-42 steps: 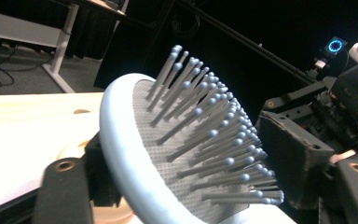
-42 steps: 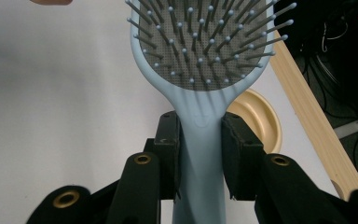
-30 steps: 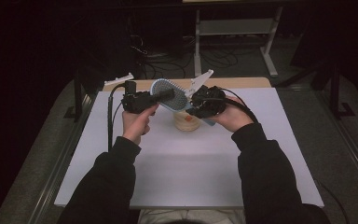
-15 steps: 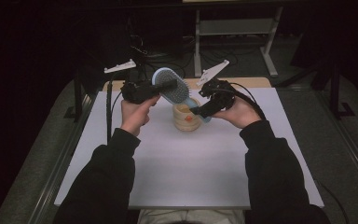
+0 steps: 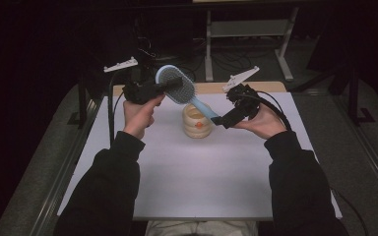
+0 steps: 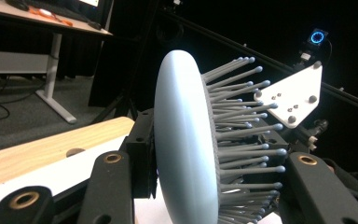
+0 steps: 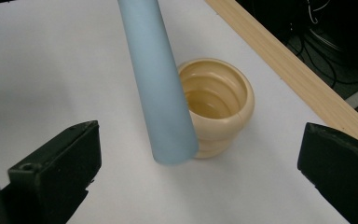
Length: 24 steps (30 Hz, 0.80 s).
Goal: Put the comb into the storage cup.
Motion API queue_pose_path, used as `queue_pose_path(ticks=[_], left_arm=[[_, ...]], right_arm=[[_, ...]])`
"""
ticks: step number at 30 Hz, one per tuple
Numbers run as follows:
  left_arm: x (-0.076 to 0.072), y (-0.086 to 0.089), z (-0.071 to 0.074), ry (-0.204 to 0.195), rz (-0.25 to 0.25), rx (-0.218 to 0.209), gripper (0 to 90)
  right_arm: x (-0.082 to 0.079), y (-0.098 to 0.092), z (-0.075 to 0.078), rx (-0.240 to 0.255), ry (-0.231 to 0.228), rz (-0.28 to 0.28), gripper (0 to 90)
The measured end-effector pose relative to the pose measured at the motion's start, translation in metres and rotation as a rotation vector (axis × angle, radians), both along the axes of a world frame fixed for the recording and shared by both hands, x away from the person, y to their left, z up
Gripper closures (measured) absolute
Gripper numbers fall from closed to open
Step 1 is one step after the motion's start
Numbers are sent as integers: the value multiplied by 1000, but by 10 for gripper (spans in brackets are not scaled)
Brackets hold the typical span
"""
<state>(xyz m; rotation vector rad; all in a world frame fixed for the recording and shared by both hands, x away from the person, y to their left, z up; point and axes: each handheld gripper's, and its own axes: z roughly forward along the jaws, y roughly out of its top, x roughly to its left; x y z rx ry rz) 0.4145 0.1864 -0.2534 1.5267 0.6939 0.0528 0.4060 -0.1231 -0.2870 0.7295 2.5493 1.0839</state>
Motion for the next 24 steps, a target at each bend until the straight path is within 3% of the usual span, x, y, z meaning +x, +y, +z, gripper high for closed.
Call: queue_pose_path(ticks=[11, 16, 24], left_arm=[[0, -1, 13, -26, 13, 24, 528], [5, -3, 19, -31, 19, 61, 528], [11, 0, 27, -46, 42, 61, 528]], right_arm=[[-6, -26, -13, 43, 9, -48, 0], [-12, -40, -23, 70, 11, -70, 0], [-22, -61, -39, 108, 24, -96, 0]])
